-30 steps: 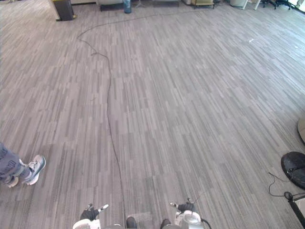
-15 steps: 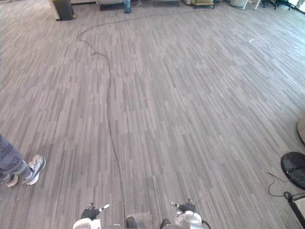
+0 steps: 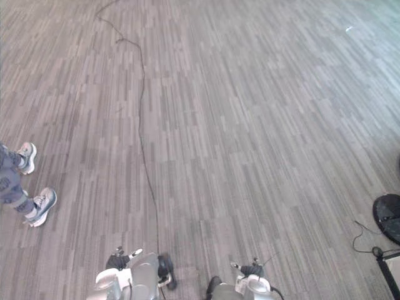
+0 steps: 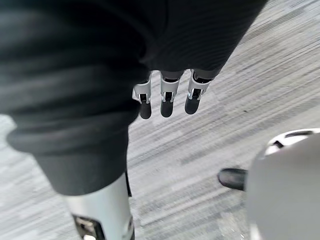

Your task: Pick up cushions and gather them together orderly.

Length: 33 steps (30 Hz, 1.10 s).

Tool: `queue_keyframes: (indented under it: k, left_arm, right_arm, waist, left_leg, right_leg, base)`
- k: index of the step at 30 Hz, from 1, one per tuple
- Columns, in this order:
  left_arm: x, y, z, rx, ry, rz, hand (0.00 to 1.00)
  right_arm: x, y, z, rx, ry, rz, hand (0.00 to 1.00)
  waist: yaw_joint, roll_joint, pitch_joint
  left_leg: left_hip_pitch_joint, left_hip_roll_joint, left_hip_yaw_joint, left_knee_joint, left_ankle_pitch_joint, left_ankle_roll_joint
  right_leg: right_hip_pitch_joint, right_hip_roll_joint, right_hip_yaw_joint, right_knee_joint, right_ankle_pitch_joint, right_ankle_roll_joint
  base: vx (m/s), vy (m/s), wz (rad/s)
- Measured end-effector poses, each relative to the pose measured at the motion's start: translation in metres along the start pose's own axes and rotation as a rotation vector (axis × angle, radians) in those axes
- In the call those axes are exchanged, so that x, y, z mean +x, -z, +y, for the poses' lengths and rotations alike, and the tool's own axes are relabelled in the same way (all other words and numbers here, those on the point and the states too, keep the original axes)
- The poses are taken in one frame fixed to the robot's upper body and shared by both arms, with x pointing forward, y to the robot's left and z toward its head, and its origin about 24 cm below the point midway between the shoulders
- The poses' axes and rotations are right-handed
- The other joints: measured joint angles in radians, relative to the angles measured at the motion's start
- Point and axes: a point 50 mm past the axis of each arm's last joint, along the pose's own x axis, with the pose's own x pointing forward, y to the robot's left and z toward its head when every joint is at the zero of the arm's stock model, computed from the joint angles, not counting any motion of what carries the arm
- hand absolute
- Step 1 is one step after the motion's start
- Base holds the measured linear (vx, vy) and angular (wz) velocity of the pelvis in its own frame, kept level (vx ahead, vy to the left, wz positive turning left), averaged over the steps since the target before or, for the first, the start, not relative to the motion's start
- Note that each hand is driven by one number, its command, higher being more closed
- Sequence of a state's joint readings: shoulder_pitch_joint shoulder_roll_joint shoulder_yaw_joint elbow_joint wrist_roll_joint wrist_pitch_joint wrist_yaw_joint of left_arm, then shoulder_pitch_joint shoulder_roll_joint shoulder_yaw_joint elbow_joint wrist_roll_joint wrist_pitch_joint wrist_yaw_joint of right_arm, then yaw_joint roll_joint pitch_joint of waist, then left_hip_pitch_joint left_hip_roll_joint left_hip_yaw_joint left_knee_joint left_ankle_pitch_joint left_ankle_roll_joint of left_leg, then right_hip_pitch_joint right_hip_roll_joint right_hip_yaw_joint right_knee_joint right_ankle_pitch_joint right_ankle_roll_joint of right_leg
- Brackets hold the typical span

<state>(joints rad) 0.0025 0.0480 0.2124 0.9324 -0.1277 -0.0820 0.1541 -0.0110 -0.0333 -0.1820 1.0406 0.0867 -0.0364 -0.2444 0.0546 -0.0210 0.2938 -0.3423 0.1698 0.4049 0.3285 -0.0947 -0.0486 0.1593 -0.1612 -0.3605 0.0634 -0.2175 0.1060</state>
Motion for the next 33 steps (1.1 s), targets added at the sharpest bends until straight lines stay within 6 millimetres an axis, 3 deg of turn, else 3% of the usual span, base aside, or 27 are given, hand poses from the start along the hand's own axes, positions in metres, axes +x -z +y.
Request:
queue_keyframes:
  k: [1,3,5,6,7,8,9,11,13,14,16,17,18,19,20,21,22,23,24,25,26,27,28,30,32,33]
  left_arm:
    - [0.001,-0.002,0.001,-0.002,-0.002,-0.005,0.00]
    - [0.003,-0.010,0.008,-0.024,-0.023,-0.033,0.00]
    - [0.005,-0.012,0.020,-0.021,-0.061,-0.028,0.00]
    - [0.005,-0.010,0.023,-0.010,-0.073,-0.014,0.00]
    - [0.005,-0.007,0.024,0.014,-0.077,0.000,0.00]
    - [0.006,-0.007,0.025,0.044,-0.072,0.004,0.00]
    - [0.006,-0.007,0.025,0.079,-0.067,0.016,0.00]
    - [0.005,0.001,0.022,0.104,-0.053,0.043,0.00]
    - [0.003,0.004,0.016,0.098,-0.037,0.050,0.00]
    - [0.003,0.005,0.011,0.092,-0.027,0.051,0.00]
    - [0.004,0.001,0.002,0.106,0.001,0.041,0.00]
    - [0.004,0.000,-0.003,0.102,0.013,0.034,0.00]
    - [0.004,0.000,-0.003,0.104,0.014,0.035,0.00]
    - [0.003,0.002,-0.002,0.108,0.013,0.039,0.00]
    - [0.004,0.000,-0.005,0.100,0.019,0.032,0.00]
    - [0.002,0.003,-0.013,0.090,0.035,0.039,0.00]
    - [0.002,0.003,-0.013,0.092,0.038,0.036,0.00]
    - [0.002,0.003,-0.015,0.093,0.041,0.040,0.00]
    - [0.001,0.006,-0.014,0.091,0.038,0.053,0.00]
    - [0.000,0.009,-0.014,0.070,0.034,0.063,0.00]
    - [0.001,0.007,-0.012,0.049,0.023,0.058,0.00]
    - [0.001,0.004,-0.010,0.038,0.016,0.049,0.00]
    - [0.002,-0.002,-0.008,0.018,0.011,0.023,0.00]
    - [0.004,-0.010,-0.005,0.004,0.013,-0.009,0.00]
    - [0.005,-0.017,0.003,-0.018,-0.008,-0.037,0.00]
    - [0.005,-0.020,0.005,-0.027,-0.013,-0.051,0.00]
  right_arm:
    - [-0.001,0.007,-0.002,-0.007,0.005,0.018,0.00]
    - [-0.003,0.008,0.005,-0.013,-0.011,0.023,0.00]
    - [-0.005,0.012,0.009,-0.022,-0.019,0.030,0.00]
    - [-0.005,0.012,0.008,-0.024,-0.020,0.028,0.00]
    - [-0.005,0.008,0.009,-0.017,-0.022,0.007,0.00]
    - [-0.005,0.003,0.009,-0.010,-0.023,-0.018,0.00]
    - [-0.005,-0.001,0.010,-0.006,-0.027,-0.038,0.00]
    - [-0.004,-0.007,0.011,-0.025,-0.038,-0.071,0.00]
    - [-0.004,-0.014,0.011,-0.034,-0.042,-0.105,0.00]
    - [-0.003,-0.023,0.014,-0.030,-0.049,-0.134,0.00]
    - [-0.001,-0.041,0.018,-0.034,-0.060,-0.180,0.00]
    - [-0.001,-0.049,0.022,-0.036,-0.069,-0.202,0.00]
    - [-0.001,-0.049,0.025,-0.037,-0.076,-0.202,0.00]
    - [-0.002,-0.046,0.026,-0.036,-0.078,-0.194,0.00]
    - [0.000,-0.056,0.022,-0.039,-0.069,-0.222,0.00]
    - [0.001,-0.065,0.021,-0.051,-0.068,-0.243,0.00]
    - [0.002,-0.069,0.019,-0.048,-0.064,-0.254,0.00]
    - [0.002,-0.072,0.018,-0.034,-0.057,-0.258,0.00]
    - [0.003,-0.071,0.018,-0.033,-0.054,-0.253,0.00]
    - [0.004,-0.065,0.014,-0.026,-0.039,-0.226,0.00]
    - [0.004,-0.060,0.013,-0.033,-0.036,-0.203,0.00]
    - [0.004,-0.055,0.013,-0.035,-0.036,-0.187,0.00]
    - [0.003,-0.045,0.011,-0.031,-0.034,-0.151,0.00]
    - [0.004,-0.032,0.008,-0.017,-0.032,-0.095,0.00]
    - [0.004,-0.032,0.009,0.011,-0.039,-0.078,0.00]
    - [0.004,-0.033,0.012,0.018,-0.045,-0.074,0.00]
  waist:
    - [0.007,-0.017,-0.008]
    - [0.008,-0.047,-0.004]
    - [0.016,-0.065,-0.001]
    - [0.016,-0.068,-0.001]
    - [0.009,-0.070,-0.001]
    - [0.001,-0.072,0.002]
    - [-0.003,-0.071,0.006]
    - [-0.009,-0.067,0.009]
    - [-0.013,-0.062,0.012]
    - [-0.023,-0.057,0.015]
    - [-0.045,-0.043,0.040]
    - [-0.054,-0.037,0.063]
    - [-0.059,-0.053,0.068]
    - [-0.062,-0.073,0.066]
    - [-0.075,-0.051,0.081]
    - [-0.067,-0.006,0.069]
    - [-0.065,0.006,0.064]
    - [-0.070,0.025,0.069]
    - [-0.070,0.040,0.069]
    - [-0.065,0.062,0.071]
    - [-0.063,0.066,0.074]
    - [-0.061,0.062,0.078]
    - [-0.051,0.053,0.080]
    - [-0.039,0.039,0.080]
    - [-0.009,0.021,0.085]
    - [0.005,0.013,0.090]
  left_leg:
    - [0.006,-0.036,0.019,-0.006,0.018,0.055]
    - [-0.035,-0.037,0.041,0.094,-0.064,0.092]
    - [-0.028,-0.013,0.054,0.223,-0.158,0.166]
    - [-0.002,-0.008,0.059,0.231,-0.187,0.164]
    - [0.044,-0.011,0.065,0.217,-0.219,0.153]
    - [0.086,-0.018,0.065,0.193,-0.235,0.141]
    - [0.147,-0.026,0.067,0.156,-0.242,0.135]
    - [0.281,-0.027,0.070,0.067,-0.242,0.136]
    - [0.376,-0.026,0.083,-0.004,-0.242,0.136]
    - [0.416,-0.025,0.089,-0.039,-0.243,0.132]
    - [0.479,-0.025,0.098,-0.095,-0.239,0.120]
    - [0.537,-0.029,0.109,-0.138,-0.232,0.108]
    - [0.578,-0.052,0.104,-0.169,-0.224,0.092]
    - [0.612,-0.076,0.097,-0.186,-0.226,0.062]
    - [0.670,-0.061,0.063,-0.210,-0.243,0.032]
    - [0.666,-0.022,0.052,-0.196,-0.233,0.015]
    - [0.640,0.004,0.028,-0.132,-0.230,0.010]
    - [0.577,0.069,-0.034,0.054,-0.220,-0.008]
    - [0.532,0.112,-0.067,0.179,-0.192,-0.040]
    - [0.459,0.185,-0.122,0.422,-0.108,-0.039]
    - [0.398,0.239,-0.126,0.616,-0.120,-0.054]
    - [0.363,0.254,-0.126,0.701,-0.133,-0.066]
    - [0.287,0.261,-0.119,0.790,-0.163,-0.052]
    - [0.166,0.238,-0.078,0.765,-0.194,-0.013]
    - [0.036,0.157,-0.039,0.527,-0.210,0.002]
    - [0.011,0.118,-0.039,0.414,-0.204,0.001]
  right_leg:
    - [0.000,-0.035,0.016,-0.010,-0.013,0.017]
    - [0.007,-0.054,0.016,-0.019,0.012,0.011]
    - [0.022,-0.075,0.031,0.053,0.040,0.057]
    - [-0.006,-0.090,0.045,0.149,0.039,0.063]
    - [-0.096,-0.127,0.062,0.381,0.061,0.060]
    - [-0.184,-0.160,0.080,0.586,0.108,0.034]
    - [-0.269,-0.176,0.094,0.795,0.102,0.021]
    - [-0.341,-0.171,0.028,0.952,0.059,-0.036]
    - [-0.415,-0.157,-0.064,0.924,0.002,-0.072]
    - [-0.483,-0.133,-0.102,0.827,-0.018,-0.083]
    - [-0.559,-0.068,-0.129,0.571,0.021,-0.082]
    - [-0.562,-0.018,-0.128,0.338,0.105,-0.073]
    - [-0.558,0.008,-0.113,0.155,0.196,-0.061]
    - [-0.560,0.004,-0.096,0.096,0.222,-0.057]
    - [-0.563,0.019,-0.058,0.165,0.356,-0.167]
    - [-0.612,0.038,-0.056,0.282,0.260,-0.180]
    - [-0.638,0.038,-0.058,0.348,0.204,-0.187]
    - [-0.628,0.050,-0.080,0.405,0.127,-0.190]
    - [-0.607,0.067,-0.092,0.411,0.100,-0.194]
    - [-0.538,0.103,-0.104,0.409,0.056,-0.215]
    - [-0.460,0.132,-0.103,0.398,0.006,-0.227]
    - [-0.413,0.141,-0.103,0.386,-0.012,-0.229]
    - [-0.322,0.149,-0.103,0.348,-0.042,-0.220]
    - [-0.194,0.152,-0.104,0.259,-0.056,-0.199]
    - [-0.076,0.147,-0.077,0.140,-0.035,-0.163]
    - [-0.050,0.138,-0.056,0.121,-0.034,-0.162]
  base:
    - [0.51,0.329,-0.16]
    - [0.48,0.221,-0.10]
    - [0.49,0.239,-0.24]
    - [0.47,0.285,-0.35]
    - [0.44,0.285,-0.24]
    - [0.51,0.268,-0.06]
    - [0.42,0.152,0.06]
    - [0.46,0.040,0.03]
    - [0.58,-0.016,-0.07]
    - [0.48,-0.055,-0.06]
    - [0.45,-0.077,0.00]
    - [0.54,-0.103,0.14]
    - [0.57,-0.139,0.26]
    - [0.72,-0.172,0.42]
    - [0.62,-0.160,0.21]
    - [0.62,-0.187,0.07]
    - [0.61,-0.268,-0.09]
    - [0.60,-0.296,0.02]
    - [0.63,-0.284,0.04]
    - [0.64,-0.189,0.01]
    - [0.64,-0.148,0.05]
    - [0.63,-0.097,0.22]
    - [0.61,-0.108,0.35]
    - [0.59,-0.102,0.23]
    - [0.57,-0.039,-0.36]
    - [0.70,0.083,-0.77]
